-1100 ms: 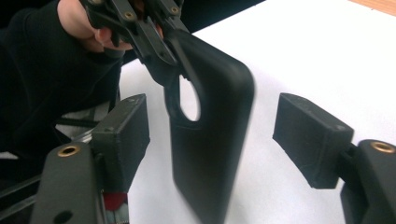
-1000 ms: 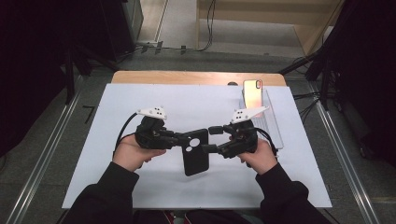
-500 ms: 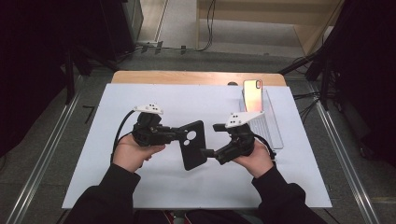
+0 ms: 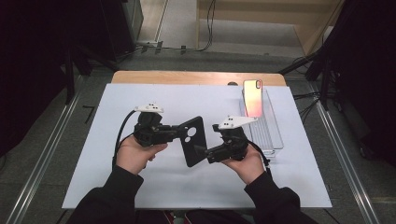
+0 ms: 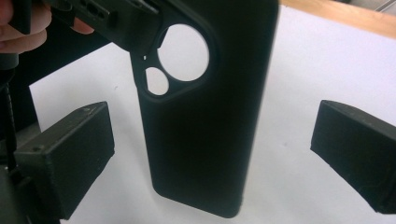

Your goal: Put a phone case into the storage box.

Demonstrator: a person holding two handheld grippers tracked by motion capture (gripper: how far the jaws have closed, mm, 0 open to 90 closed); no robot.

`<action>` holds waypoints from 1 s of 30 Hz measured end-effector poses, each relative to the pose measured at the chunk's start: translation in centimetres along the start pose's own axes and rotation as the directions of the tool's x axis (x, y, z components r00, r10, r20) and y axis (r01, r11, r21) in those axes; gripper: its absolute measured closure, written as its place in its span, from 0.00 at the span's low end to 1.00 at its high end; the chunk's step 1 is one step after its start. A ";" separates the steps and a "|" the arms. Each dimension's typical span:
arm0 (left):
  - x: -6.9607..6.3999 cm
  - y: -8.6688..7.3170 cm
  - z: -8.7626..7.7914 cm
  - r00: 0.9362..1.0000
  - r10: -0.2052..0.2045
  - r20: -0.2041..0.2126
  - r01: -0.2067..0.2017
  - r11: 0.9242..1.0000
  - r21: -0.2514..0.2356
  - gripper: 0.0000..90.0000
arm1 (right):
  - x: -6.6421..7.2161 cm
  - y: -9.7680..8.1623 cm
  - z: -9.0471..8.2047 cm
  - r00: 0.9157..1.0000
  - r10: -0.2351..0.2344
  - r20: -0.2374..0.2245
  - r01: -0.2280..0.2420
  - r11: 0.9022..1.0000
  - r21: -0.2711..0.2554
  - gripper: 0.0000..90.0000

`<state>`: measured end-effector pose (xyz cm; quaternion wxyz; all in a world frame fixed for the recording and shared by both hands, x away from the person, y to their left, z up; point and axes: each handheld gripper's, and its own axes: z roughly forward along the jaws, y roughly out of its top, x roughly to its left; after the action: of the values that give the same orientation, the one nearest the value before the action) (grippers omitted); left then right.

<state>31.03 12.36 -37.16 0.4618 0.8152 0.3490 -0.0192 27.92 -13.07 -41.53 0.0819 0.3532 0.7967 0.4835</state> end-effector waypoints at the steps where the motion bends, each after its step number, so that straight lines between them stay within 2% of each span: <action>1: 0.0 0.0 0.0 1.000 -0.006 -0.003 0.006 1.000 0.001 0.85 | 0.2 -0.1 0.2 1.000 0.005 0.018 -0.005 1.000 0.001 0.00; 4: -0.2 0.1 0.0 1.000 -0.027 -0.015 0.027 1.000 -0.005 0.85 | 0.5 -0.3 0.6 0.999 0.020 0.049 -0.020 1.000 -0.007 0.00; 8: -0.5 0.0 0.2 0.999 -0.033 -0.039 0.033 0.999 -0.006 0.85 | 0.7 -0.3 1.0 0.995 0.046 0.089 -0.045 0.999 -0.015 0.00; 10: -0.6 0.0 0.3 0.998 -0.040 -0.047 0.040 0.999 -0.002 0.85 | 0.9 -0.4 1.1 0.994 0.042 0.105 -0.040 0.999 -0.016 0.00; 16: -1.2 0.0 0.9 0.997 -0.064 -0.048 0.064 0.998 0.006 0.85 | 1.5 -0.3 1.6 0.991 0.043 0.130 -0.040 0.999 -0.028 0.00; 20: -1.7 0.0 1.3 0.997 -0.056 -0.061 0.057 0.998 0.018 0.85 | 1.9 -0.3 2.0 0.987 0.044 0.152 -0.041 0.999 -0.025 0.00; 26: -2.1 -0.1 1.8 0.996 -0.056 -0.064 0.057 0.998 0.014 0.85 | 1.9 -0.2 2.2 0.986 0.066 0.150 -0.061 0.997 -0.039 0.00; 27: -2.2 -0.1 1.9 0.997 -0.055 -0.062 0.056 0.998 0.014 0.85 | 1.9 -0.2 2.2 0.986 0.066 0.153 -0.061 0.997 -0.037 0.04; 30: -2.4 -0.1 2.0 0.996 -0.060 -0.061 0.060 0.998 0.009 0.85 | 1.9 -0.2 2.3 0.984 0.065 0.164 -0.060 0.998 -0.037 0.05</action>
<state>29.70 9.51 -37.58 0.4457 0.8071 0.3871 -0.0103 27.50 -10.26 -42.49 0.1381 0.4156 0.7679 0.4675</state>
